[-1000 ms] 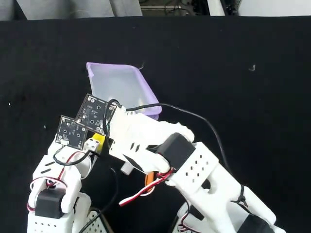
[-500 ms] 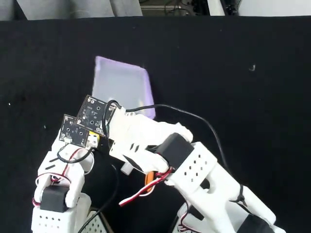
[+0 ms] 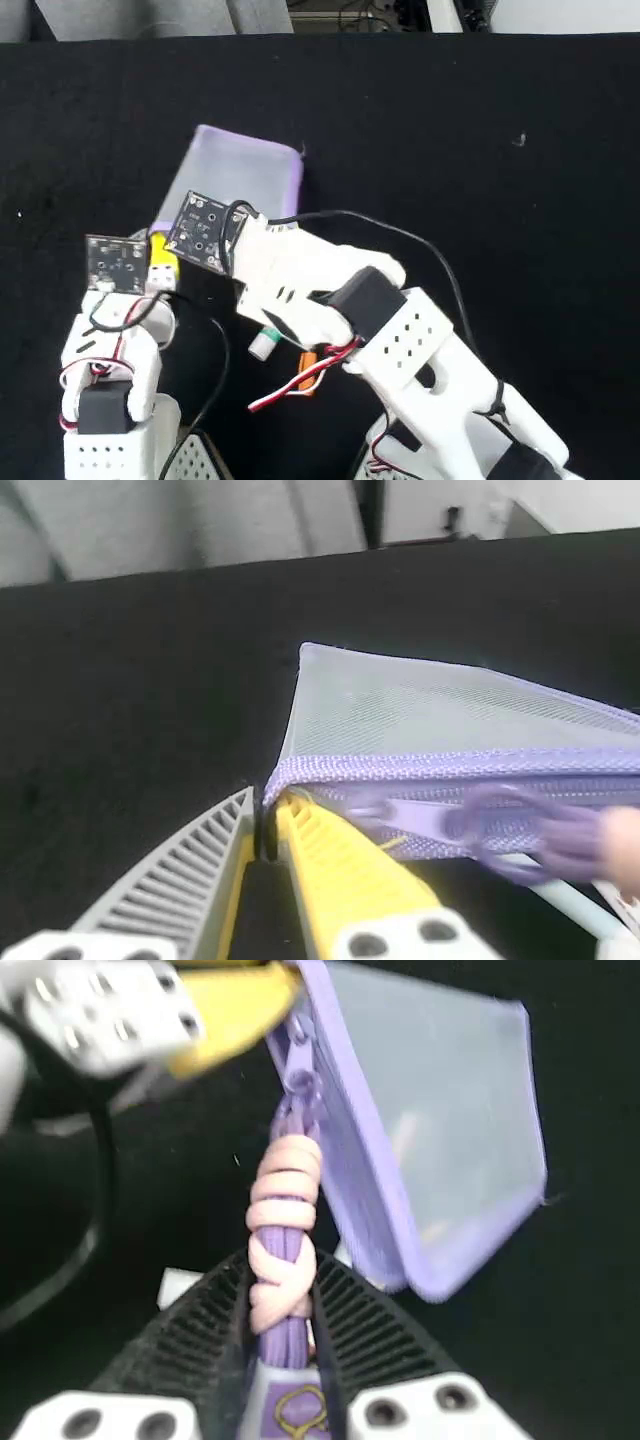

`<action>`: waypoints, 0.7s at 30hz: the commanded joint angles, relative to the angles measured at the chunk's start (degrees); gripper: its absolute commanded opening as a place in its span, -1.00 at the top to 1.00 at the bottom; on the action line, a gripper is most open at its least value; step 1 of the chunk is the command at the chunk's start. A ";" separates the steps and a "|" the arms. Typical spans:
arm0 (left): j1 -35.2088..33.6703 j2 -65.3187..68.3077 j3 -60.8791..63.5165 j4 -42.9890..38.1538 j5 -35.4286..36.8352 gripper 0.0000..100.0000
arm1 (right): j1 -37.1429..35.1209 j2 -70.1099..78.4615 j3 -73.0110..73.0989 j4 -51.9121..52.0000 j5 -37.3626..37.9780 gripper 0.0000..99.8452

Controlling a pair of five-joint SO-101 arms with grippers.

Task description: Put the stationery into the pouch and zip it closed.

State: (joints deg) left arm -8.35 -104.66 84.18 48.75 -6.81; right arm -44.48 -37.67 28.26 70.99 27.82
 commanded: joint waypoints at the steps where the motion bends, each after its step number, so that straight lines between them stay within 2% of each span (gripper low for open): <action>1: -3.03 -0.09 -0.31 -1.05 1.41 0.94 | 3.69 -0.22 -1.98 2.11 1.85 0.98; 10: -3.21 0.00 0.66 -0.97 1.32 0.94 | 9.14 -0.22 -9.01 10.55 1.93 0.98; 21: -6.81 0.00 0.66 -1.23 1.49 0.94 | 19.34 -0.13 -12.79 17.85 10.64 0.98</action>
State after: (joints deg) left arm -13.54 -104.66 85.05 48.66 -6.20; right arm -29.19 -37.67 19.21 86.99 36.26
